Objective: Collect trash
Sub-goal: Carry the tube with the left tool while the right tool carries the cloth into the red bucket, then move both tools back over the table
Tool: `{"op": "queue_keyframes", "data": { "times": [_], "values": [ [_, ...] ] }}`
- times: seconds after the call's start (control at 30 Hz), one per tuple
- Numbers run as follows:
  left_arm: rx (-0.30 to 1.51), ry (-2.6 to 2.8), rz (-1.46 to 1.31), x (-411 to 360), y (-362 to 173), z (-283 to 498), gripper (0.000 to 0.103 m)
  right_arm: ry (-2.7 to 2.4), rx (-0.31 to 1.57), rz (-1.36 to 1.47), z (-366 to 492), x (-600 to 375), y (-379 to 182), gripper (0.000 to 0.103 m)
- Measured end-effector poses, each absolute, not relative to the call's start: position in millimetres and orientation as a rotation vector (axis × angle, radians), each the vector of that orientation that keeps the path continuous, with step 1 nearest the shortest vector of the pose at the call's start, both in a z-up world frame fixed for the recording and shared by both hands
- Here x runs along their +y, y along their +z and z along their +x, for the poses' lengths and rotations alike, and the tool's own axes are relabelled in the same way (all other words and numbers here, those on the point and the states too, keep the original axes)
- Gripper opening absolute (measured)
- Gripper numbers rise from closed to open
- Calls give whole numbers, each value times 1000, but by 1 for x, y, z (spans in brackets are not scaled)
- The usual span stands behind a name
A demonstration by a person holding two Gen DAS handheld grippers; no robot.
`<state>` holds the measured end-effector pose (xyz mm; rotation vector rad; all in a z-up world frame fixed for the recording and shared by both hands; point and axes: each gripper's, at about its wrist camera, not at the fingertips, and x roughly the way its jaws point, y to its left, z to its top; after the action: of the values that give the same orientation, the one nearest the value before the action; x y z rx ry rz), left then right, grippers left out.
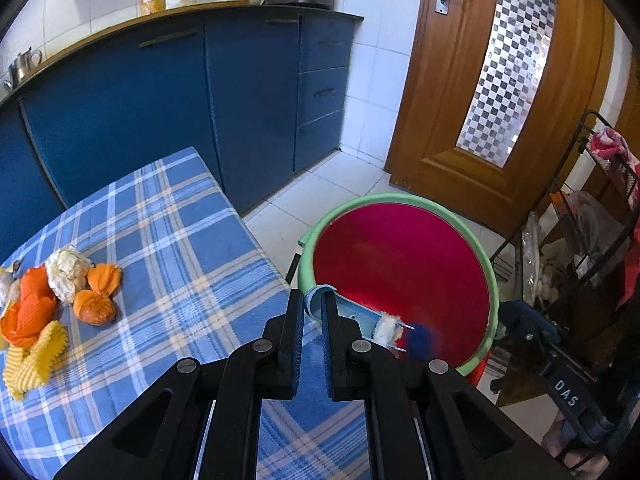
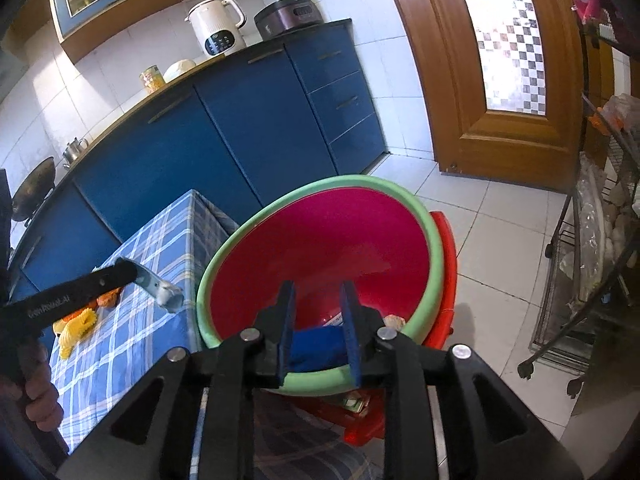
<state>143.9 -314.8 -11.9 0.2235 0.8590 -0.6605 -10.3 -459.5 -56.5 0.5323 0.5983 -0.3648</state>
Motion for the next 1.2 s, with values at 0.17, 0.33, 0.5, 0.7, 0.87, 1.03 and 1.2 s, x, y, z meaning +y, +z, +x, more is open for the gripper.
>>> {"op": "queue_keyframes", "data": {
  "times": [0.17, 0.33, 0.5, 0.7, 0.87, 1.03, 1.2],
  "values": [
    [851, -678, 258, -329, -18, 145, 8, -396, 576, 561, -21, -467, -53, 28],
    [876, -680, 262, -343, -28, 153, 10, -418, 565, 594, -34, -471, -49, 28],
    [898, -690, 237, -349, -30, 157, 40, -439, 567, 595, -40, -472, -49, 28],
    [871, -692, 226, -342, -22, 150, 48, -426, 587, 589, -36, -466, -50, 28],
    [870, -674, 188, -325, -16, 150, 48, -416, 583, 575, -35, -460, -44, 28],
    [852, -630, 166, -301, -2, 147, 48, -406, 575, 557, -37, -453, -35, 29],
    [830, -584, 148, -271, 11, 143, 48, -380, 571, 543, -36, -441, -26, 37]
  ]
}}
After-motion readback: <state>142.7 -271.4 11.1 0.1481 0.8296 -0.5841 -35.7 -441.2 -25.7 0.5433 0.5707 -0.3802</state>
